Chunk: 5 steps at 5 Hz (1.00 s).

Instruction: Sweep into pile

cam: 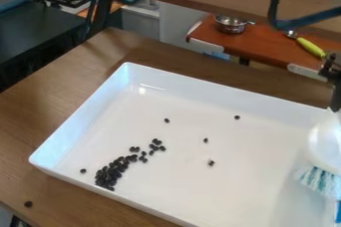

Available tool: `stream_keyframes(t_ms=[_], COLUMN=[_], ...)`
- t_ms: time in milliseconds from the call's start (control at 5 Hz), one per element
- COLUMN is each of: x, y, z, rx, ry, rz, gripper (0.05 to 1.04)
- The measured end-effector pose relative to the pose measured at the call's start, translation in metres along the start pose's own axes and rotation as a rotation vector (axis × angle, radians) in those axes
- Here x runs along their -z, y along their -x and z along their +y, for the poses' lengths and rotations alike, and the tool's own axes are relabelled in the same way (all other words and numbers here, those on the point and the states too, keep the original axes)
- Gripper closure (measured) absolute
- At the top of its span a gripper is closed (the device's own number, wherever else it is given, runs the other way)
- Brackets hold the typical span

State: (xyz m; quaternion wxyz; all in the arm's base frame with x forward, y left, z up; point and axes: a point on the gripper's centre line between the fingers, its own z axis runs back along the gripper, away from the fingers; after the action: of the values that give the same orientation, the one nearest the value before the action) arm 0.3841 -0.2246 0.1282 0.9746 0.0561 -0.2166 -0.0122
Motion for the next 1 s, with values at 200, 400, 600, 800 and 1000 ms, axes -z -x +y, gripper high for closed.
stream_keyframes(t_ms=[200,400,600,800,1000], x=[0.009,0.013,0.024,0.029,0.03], y=[-0.001,-0.001,0.013,0.022,0.03], z=[-0.003,-0.006,-0.007,-0.002,0.005], rx=[0.001,0.001,-0.006,-0.011,-0.013], ry=[-0.01,0.0,0.014,0.012,0.01], rz=[-0.004,-0.007,0.027,0.038,0.036], gripper=[0.618,0.618,0.618,0.619,0.62])
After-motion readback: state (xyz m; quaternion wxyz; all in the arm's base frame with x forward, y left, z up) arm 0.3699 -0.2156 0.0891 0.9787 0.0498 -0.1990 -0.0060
